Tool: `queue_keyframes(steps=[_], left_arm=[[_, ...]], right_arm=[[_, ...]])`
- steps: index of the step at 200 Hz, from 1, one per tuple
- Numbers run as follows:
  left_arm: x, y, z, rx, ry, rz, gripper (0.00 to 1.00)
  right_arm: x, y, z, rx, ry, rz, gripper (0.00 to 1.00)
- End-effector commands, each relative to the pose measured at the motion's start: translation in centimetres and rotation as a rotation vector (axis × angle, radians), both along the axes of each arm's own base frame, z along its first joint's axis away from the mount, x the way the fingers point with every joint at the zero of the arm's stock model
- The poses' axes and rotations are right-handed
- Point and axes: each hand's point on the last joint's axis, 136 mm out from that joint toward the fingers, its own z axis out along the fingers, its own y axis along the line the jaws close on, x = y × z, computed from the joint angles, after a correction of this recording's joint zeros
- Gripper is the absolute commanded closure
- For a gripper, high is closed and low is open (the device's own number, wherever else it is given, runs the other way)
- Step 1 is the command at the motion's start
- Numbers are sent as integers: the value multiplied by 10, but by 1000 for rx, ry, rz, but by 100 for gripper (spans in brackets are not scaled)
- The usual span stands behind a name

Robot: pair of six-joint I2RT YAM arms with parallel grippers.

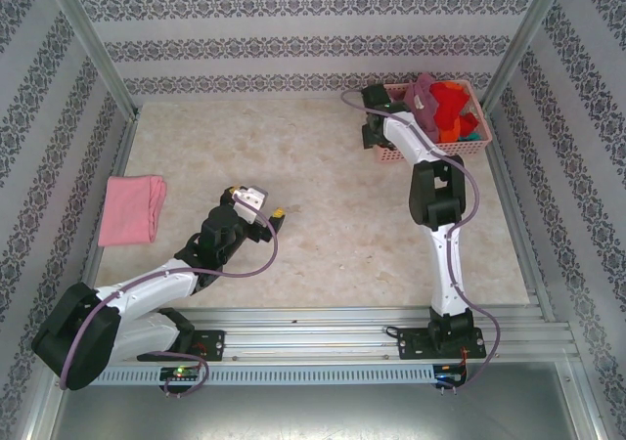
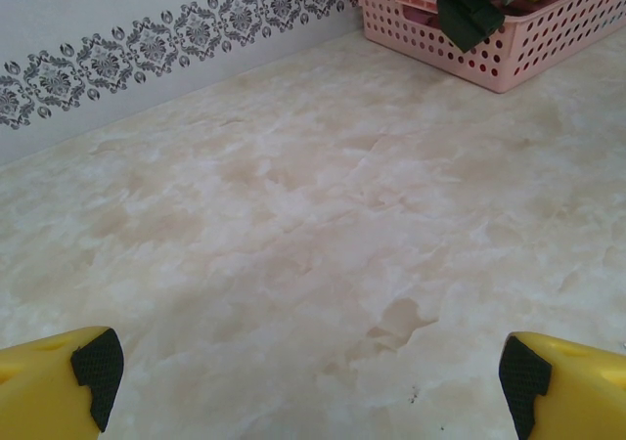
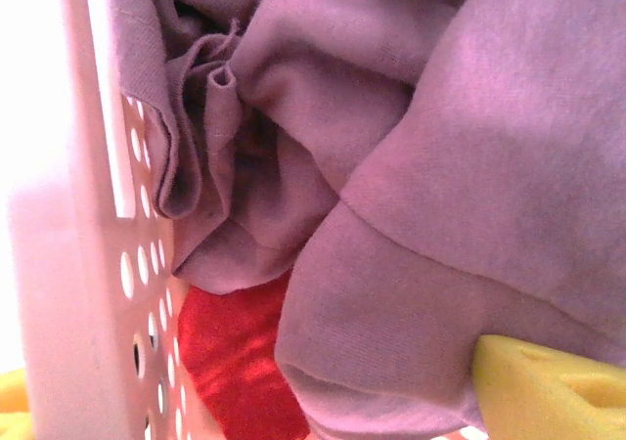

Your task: Fold and stack the t-shirts

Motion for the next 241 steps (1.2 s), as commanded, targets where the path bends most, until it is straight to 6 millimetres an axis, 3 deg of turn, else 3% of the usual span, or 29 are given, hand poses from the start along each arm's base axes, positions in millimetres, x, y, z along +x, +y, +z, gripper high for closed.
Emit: queue_keyframes(steps=[1,65,100,127,156,173,189,213,241], left_arm=[[-4,2,-1,-12,8,12,0],[-6,4,1,-23,14,20,1],[-7,5,3,-24,15,22,0],[-7,4,2,-25,17,20,0],[-5,0,3,-31,20,5,0],[-5,-6,5,-41,21,-20,0],[-4,-11,6,-52,17,-37,0],[-3,-18,8,-63,16,-69,0],[-4,-21,6,-67,23,-84,0]], right_arm=[[9,-19,24,5,-59,-39,19],[25,-29,21,80,-75,-100,23],[27,-21,30,130,-84,-79,23],[26,-1,62,225,-137,-15,15],[19,12,111,289,-267,43,12],[13,2,132,309,-337,17,11],[8,-18,139,299,-376,-42,11],[1,-53,133,263,-391,-141,11],[-4,-84,110,263,-348,-207,11]])
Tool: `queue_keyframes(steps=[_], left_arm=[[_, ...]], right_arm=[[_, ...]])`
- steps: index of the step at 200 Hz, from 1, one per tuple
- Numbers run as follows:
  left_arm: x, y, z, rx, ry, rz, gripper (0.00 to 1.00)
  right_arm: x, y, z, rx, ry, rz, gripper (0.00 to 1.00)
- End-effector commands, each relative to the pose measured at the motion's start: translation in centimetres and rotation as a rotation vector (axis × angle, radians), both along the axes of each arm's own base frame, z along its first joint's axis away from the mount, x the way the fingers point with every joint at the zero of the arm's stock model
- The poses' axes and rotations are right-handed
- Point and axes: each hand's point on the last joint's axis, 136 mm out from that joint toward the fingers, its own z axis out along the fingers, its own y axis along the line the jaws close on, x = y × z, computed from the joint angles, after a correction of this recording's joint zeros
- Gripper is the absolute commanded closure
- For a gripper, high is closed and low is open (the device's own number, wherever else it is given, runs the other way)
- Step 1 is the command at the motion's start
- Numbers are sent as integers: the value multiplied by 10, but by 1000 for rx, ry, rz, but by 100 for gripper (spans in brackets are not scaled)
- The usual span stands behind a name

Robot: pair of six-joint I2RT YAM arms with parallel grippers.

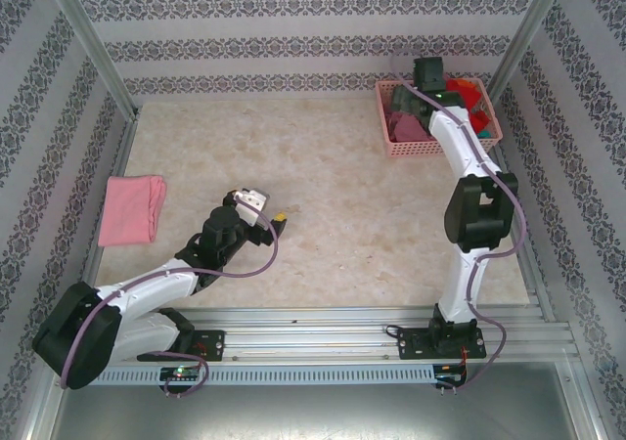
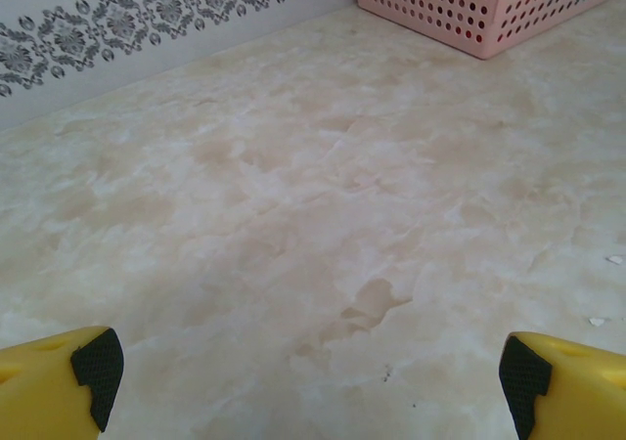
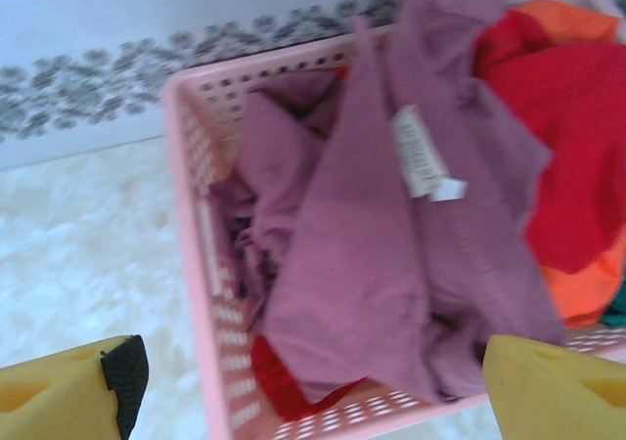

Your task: Fold and stack the t-shirts

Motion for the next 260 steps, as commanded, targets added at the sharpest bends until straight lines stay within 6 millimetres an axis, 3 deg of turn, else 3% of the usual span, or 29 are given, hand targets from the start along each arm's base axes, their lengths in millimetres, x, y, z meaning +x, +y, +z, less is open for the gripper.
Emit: queue_keyframes(steps=[1,41,63,75,90,109,177,235,260], left_arm=[[2,-14,18,-53,-31,-40,0],[3,-14,14,-51,-22,-35,1],[5,-16,15,-52,-23,-37,0],[5,-16,15,-50,-22,-38,0],[6,-17,15,-49,-21,-38,0],[7,-17,16,-47,-22,-37,0],[10,-22,18,-58,-30,-50,0],[6,-17,18,-66,-38,-40,0],[5,-15,21,-76,-51,-32,0]], right_arm=[[-3,-29,-32,5,56,-84,11],[1,-46,-69,-7,157,-88,11],[8,-45,-83,2,180,-70,19],[10,-43,-86,7,190,-55,35],[11,-42,-80,11,182,-49,67],[9,-43,-54,5,127,-62,100],[-2,-19,75,-88,-243,-61,100],[-31,12,189,-160,-576,-54,100],[-50,36,238,-174,-690,5,100]])
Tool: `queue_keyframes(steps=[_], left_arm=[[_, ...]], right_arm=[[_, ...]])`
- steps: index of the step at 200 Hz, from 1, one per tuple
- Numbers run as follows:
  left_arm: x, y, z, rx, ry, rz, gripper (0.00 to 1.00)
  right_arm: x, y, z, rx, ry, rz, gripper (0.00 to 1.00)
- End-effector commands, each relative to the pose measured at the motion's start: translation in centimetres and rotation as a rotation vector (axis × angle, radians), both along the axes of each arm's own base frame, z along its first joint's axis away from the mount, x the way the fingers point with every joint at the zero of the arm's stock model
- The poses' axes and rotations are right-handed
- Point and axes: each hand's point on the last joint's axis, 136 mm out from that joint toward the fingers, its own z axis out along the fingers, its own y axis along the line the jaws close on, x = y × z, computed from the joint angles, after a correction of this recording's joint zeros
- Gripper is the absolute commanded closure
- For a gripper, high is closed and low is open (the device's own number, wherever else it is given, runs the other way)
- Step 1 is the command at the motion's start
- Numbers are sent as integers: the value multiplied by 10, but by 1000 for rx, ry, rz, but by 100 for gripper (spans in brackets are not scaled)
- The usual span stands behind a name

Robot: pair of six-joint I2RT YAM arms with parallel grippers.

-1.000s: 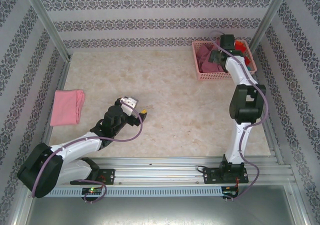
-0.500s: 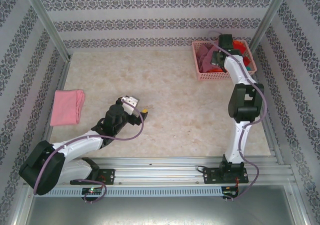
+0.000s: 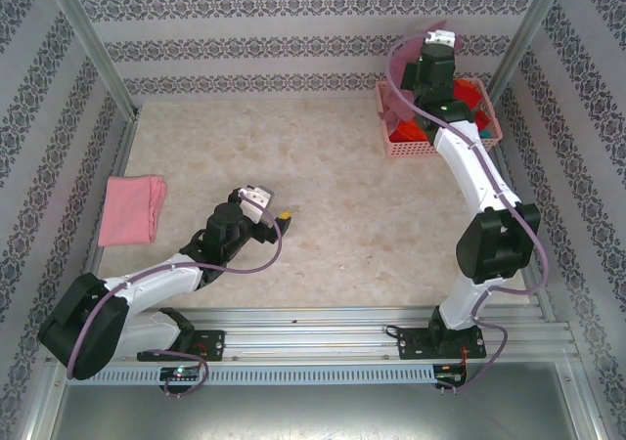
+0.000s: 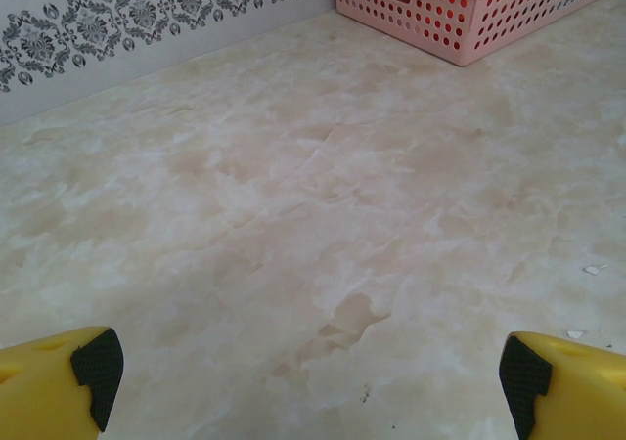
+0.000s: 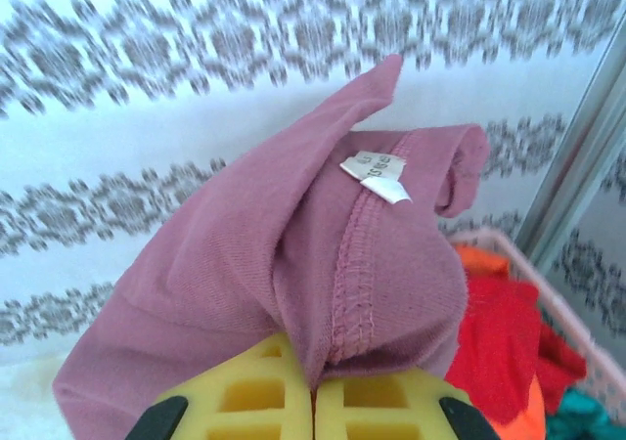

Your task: Fold and stack the t-shirts

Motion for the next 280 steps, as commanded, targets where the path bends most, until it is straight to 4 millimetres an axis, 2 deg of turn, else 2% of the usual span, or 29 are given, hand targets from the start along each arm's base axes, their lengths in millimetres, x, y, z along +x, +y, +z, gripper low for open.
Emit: queue_keyframes(steps=[1,28,68,84,125,167,189,230,265,280], left_arm=[[-2,-4,19,-57,-52,-2,0],[-2,-2,22,-77,-59,10,0],[-3,15,27,-103,-84,94,0],[-5,23,29,-121,-83,117,0],[-9,49,34,-248,-53,196,0],[-10,77,36,-406,-8,269,0],[-14,77,46,-425,-17,245,0],[-13,67,84,-389,-65,171,0],[5,57,121,-389,-106,153,0],[20,48,128,-398,-88,141,0]], right_arm=[[-25,8,83,-37,-220,1,100],[-49,42,117,-48,-278,115,100],[-84,110,133,-47,-294,351,100],[-96,140,127,-56,-268,446,100],[-115,205,95,13,-186,636,100],[-128,270,81,122,-113,877,100],[-126,288,66,125,-66,913,100],[-127,308,35,103,3,922,100],[-134,318,17,101,37,920,100],[-138,323,9,112,54,930,100]])
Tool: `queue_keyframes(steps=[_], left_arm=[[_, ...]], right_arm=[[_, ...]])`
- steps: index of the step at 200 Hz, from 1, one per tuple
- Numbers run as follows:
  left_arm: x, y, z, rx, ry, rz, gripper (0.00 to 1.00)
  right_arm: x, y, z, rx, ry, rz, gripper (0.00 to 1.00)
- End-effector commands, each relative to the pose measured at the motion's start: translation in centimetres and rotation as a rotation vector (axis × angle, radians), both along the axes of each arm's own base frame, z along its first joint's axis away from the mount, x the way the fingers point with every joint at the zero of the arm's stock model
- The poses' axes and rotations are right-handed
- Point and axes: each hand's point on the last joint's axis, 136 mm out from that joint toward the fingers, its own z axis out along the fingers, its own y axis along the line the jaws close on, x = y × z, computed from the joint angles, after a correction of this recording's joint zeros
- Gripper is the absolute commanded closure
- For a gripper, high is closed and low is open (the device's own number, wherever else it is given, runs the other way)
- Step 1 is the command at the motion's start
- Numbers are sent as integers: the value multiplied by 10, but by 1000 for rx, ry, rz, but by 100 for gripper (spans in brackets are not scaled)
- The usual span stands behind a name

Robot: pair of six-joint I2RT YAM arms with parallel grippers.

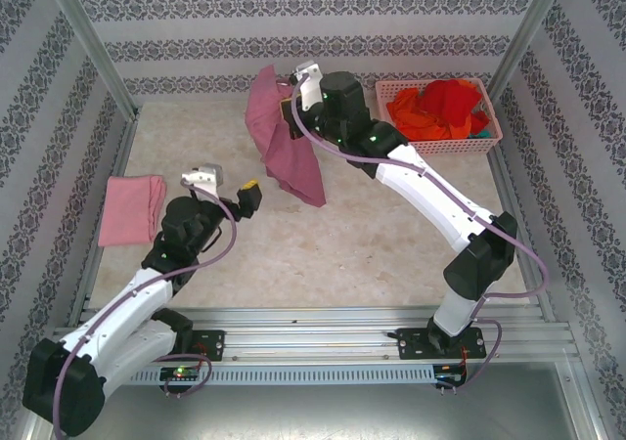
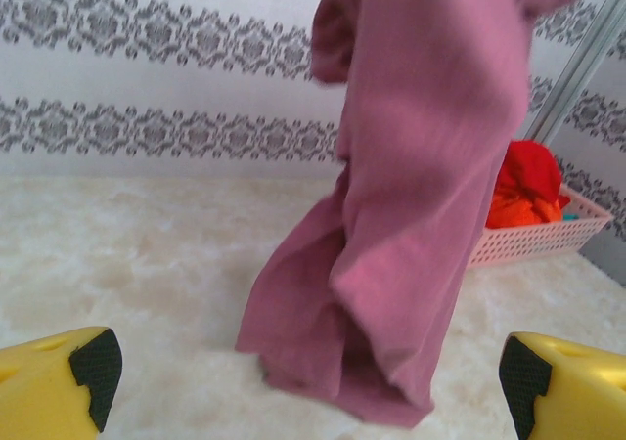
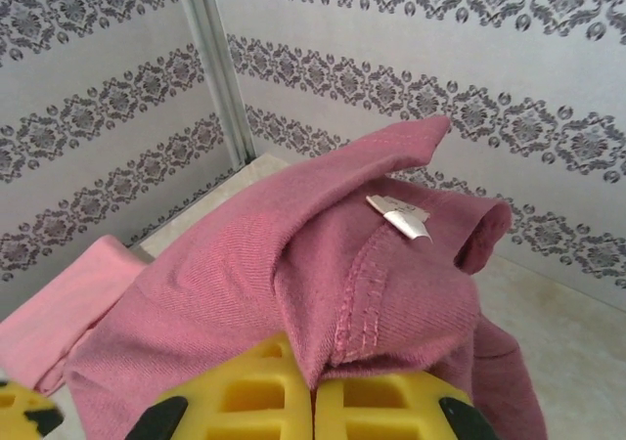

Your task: Fold and stack the t-shirts

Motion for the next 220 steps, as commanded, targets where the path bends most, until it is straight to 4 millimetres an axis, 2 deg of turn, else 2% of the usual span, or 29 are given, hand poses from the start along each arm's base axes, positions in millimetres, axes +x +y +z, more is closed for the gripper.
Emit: queue_keyframes(steps=[1,18,30,38,58,66,71,80,95,102,109,125,149,161,170,193,220], left_arm=[[17,-13,15,7,5,-37,0],[35,-19,15,11,37,-26,2],[48,-20,14,12,64,-1,10],[56,-20,15,8,81,17,20],[69,-19,14,1,106,49,54],[73,-17,12,-8,118,63,73],[74,-16,12,-14,120,73,83],[77,-12,10,-32,130,99,100],[79,1,4,-95,172,165,100],[79,6,1,-137,197,187,100],[80,11,-3,-176,223,208,100],[79,21,-11,-251,275,250,100],[75,40,-25,-323,329,335,100],[72,50,-34,-361,358,377,100],[71,57,-39,-389,376,402,100],[68,64,-49,-406,398,435,100],[66,66,-51,-409,401,445,100]], right_arm=[[-8,6,7,49,-4,3,100],[-12,11,2,50,5,12,100],[-14,14,-2,50,16,14,100],[-15,15,-4,48,23,13,99],[-17,14,-11,49,45,5,95],[-19,14,-12,52,53,6,91],[-20,13,-13,56,55,6,84],[-21,10,-13,61,56,-2,63],[-22,-1,-20,61,60,-46,30],[-22,-9,-23,64,62,-79,21],[-20,-19,-30,74,75,-125,19],[-19,-44,-52,119,115,-221,18],[-24,-80,-110,151,232,-344,18],[-31,-86,-144,125,305,-350,19],[-39,-85,-169,94,357,-336,21],[-58,-66,-224,-3,475,-264,25],[-68,-43,-271,-86,543,-224,32]])
